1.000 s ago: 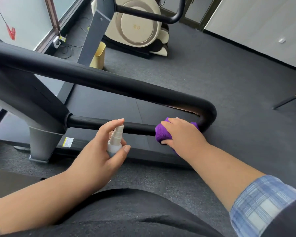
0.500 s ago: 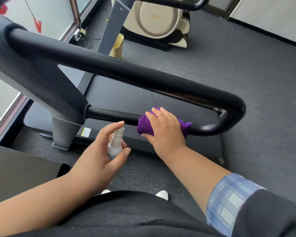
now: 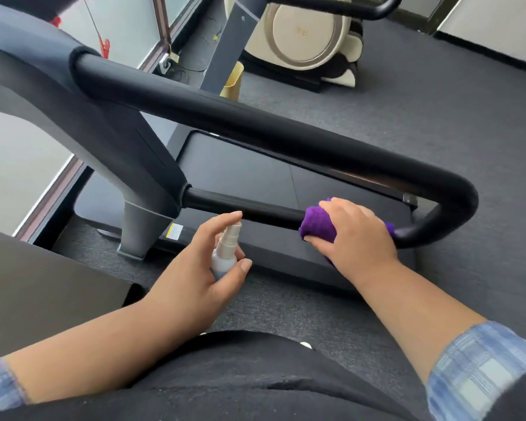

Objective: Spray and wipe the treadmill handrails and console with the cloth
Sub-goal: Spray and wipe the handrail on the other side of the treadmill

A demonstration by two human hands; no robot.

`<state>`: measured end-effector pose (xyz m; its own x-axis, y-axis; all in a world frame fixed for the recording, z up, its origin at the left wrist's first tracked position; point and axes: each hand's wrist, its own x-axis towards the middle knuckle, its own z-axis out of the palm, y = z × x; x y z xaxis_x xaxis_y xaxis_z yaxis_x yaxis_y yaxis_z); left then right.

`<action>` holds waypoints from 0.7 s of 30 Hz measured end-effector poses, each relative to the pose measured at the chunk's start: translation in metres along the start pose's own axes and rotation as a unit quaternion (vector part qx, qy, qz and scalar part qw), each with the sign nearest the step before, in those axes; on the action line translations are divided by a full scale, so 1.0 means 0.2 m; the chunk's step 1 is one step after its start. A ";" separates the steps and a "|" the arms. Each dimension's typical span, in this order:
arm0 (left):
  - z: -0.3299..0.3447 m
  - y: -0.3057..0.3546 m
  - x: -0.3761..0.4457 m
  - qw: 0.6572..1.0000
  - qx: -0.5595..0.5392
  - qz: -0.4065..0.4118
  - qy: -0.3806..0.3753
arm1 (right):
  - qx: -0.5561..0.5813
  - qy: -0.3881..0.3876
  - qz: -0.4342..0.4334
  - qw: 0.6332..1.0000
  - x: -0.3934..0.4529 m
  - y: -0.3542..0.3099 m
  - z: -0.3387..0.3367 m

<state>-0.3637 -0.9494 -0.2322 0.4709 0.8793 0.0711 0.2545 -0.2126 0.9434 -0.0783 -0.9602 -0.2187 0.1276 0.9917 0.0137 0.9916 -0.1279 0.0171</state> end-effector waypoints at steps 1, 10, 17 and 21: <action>-0.02 -0.01 -0.01 1.000 0.003 0.001 0.005 | 0.005 0.001 -0.003 1.000 0.01 -0.03 0.00; -0.21 -0.08 -0.14 0.997 0.038 -0.019 0.070 | 0.044 0.020 -0.093 0.994 0.24 -0.55 0.09; -0.30 -0.09 -0.21 0.993 0.077 -0.025 0.087 | 0.041 -0.012 -0.145 0.989 0.43 -1.00 0.14; -0.28 -0.06 -0.16 0.995 0.068 -0.018 0.065 | 0.047 -0.042 -0.149 0.987 0.42 -0.92 0.13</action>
<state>-0.4299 -0.9519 -0.2267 0.3486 0.9331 0.0883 0.3852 -0.2285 0.8941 -0.2498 -0.8523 -0.2467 -0.1735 0.9830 -0.0602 0.9822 0.1682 -0.0841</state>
